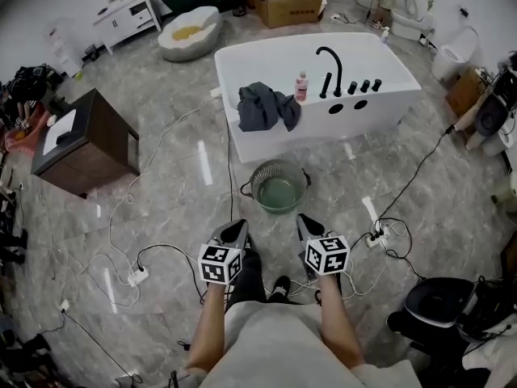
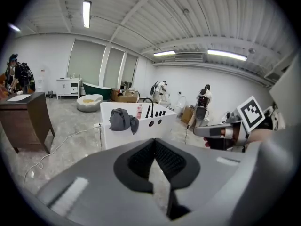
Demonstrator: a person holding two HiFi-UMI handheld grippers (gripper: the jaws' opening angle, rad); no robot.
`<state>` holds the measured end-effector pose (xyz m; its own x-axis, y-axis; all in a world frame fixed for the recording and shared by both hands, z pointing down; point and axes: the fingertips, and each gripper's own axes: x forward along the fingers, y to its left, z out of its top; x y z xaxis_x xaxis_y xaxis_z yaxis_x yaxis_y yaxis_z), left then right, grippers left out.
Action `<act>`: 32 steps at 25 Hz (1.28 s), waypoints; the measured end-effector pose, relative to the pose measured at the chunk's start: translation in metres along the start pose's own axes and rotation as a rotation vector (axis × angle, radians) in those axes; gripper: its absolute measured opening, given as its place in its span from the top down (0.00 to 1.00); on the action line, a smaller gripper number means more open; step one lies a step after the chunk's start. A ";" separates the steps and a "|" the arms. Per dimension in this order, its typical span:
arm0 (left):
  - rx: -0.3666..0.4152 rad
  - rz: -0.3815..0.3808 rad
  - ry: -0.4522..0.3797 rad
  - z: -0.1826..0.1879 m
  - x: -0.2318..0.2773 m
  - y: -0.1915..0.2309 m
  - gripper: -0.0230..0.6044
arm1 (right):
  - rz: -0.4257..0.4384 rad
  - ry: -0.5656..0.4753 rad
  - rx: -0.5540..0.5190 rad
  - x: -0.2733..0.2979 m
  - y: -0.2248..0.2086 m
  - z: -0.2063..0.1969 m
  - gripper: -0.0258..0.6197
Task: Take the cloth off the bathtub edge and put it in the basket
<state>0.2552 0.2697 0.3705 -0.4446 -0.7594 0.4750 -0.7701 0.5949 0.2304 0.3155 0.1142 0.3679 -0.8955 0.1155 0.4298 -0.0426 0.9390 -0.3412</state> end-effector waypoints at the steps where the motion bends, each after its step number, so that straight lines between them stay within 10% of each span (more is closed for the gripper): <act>1: -0.002 0.001 0.002 0.001 0.003 0.005 0.87 | 0.008 0.002 0.003 0.005 -0.001 0.000 0.96; 20: -0.047 -0.069 0.010 0.113 0.145 0.136 0.87 | -0.104 -0.002 0.044 0.155 -0.056 0.096 0.96; 32: -0.145 -0.152 0.088 0.140 0.236 0.232 0.87 | 0.030 0.084 0.085 0.286 -0.017 0.127 0.96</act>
<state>-0.0931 0.1916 0.4171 -0.2818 -0.8213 0.4960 -0.7484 0.5117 0.4221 0.0036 0.0901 0.3901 -0.8567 0.1729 0.4860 -0.0576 0.9042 -0.4232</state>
